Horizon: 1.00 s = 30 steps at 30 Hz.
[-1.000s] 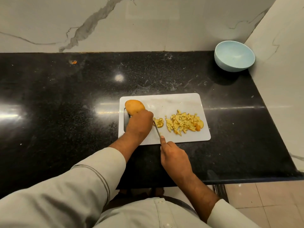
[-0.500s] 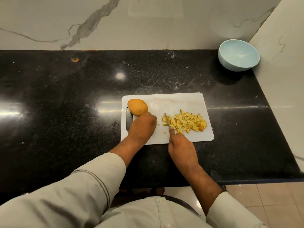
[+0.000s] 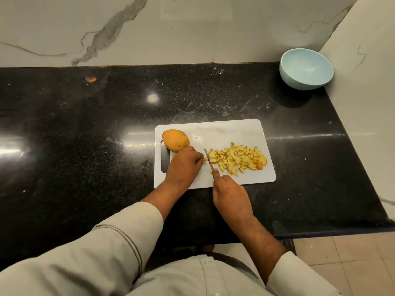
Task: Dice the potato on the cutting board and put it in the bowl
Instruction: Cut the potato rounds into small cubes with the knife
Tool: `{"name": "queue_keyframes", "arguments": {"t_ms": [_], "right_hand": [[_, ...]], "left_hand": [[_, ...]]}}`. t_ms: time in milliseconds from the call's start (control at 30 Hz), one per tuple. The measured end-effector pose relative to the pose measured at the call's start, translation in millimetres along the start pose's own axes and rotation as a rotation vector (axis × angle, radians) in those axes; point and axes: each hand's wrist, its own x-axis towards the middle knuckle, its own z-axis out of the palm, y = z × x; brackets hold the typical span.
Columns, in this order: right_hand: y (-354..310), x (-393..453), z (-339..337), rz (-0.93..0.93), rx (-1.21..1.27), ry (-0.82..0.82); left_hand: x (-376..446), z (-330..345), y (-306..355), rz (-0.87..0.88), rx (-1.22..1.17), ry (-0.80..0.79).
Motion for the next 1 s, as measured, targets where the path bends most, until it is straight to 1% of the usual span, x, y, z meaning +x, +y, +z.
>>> {"name": "queue_keyframes", "arguments": {"t_ms": [300,433,567,633,767,833,1000], "right_hand": [[-5.3,7.1,1.7,-0.001,-0.043,-0.046],[-9.9,9.9,3.6,-0.007,-0.104,-0.078],[-1.3,-12.9,4.0,-0.049,-0.138,-0.121],[2.4,-20.4,2.1,-0.036,-0.115,-0.106],[2.6,-16.3,-3.9,-0.003,-0.043,-0.023],[-1.8,-12.0,-4.8,-0.001,-0.018,-0.015],[-10.5,0.6,0.7,-0.018,-0.043,-0.005]], "left_hand": [[3.8,1.5,5.0,0.051,0.013,-0.032],[2.6,1.7,4.9,0.03,0.006,-0.012],[-0.3,4.0,6.2,-0.004,-0.006,0.004],[-0.5,4.2,3.5,-0.019,-0.023,-0.002],[-1.4,0.3,1.1,-0.025,-0.071,0.009],[-1.8,-0.8,2.0,-0.032,-0.074,0.009],[-1.6,-1.0,4.4,-0.028,-0.045,0.001]]}}
